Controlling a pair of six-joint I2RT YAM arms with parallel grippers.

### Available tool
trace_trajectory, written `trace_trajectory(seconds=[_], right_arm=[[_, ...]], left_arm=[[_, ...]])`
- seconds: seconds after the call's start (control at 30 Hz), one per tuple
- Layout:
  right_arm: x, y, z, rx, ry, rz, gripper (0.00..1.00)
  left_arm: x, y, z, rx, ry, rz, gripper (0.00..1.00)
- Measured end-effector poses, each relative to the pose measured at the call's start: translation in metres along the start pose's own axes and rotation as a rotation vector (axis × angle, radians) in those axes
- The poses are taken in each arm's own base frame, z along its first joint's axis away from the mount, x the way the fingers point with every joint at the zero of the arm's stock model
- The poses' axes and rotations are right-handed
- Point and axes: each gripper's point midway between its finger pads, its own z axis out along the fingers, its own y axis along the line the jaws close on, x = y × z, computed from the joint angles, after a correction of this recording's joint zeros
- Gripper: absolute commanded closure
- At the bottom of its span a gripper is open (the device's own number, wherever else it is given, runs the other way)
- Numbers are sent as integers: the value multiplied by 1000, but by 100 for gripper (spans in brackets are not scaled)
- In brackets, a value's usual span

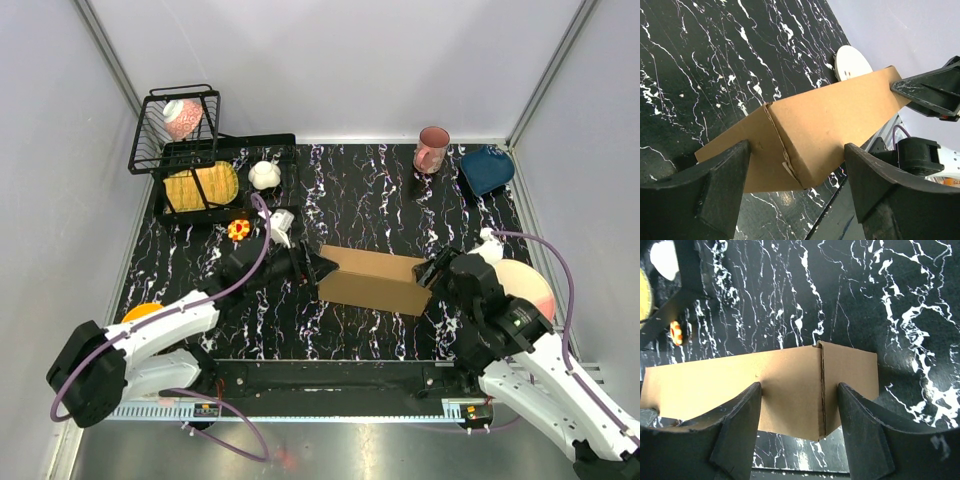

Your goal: Fold the paper box

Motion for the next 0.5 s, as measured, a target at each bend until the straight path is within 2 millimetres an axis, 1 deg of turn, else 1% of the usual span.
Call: trace_trajectory(seconds=[0.1, 0.2, 0.3, 0.43, 0.5], right_arm=[[-1, 1, 6, -37, -41, 22, 46], [-4, 5, 14, -78, -81, 45, 50], [-5, 13, 22, -125, -114, 62, 53], [-8, 24, 34, -163, -137, 48, 55], [-10, 32, 43, -172, -149, 25, 55]], left_arm=[[-1, 4, 1, 0, -24, 5, 29], [-3, 9, -3, -19, -50, 13, 31], [-6, 14, -11, -51, -78, 26, 32], [-12, 21, -18, -97, -112, 52, 31], [-19, 25, -20, -123, -144, 83, 31]])
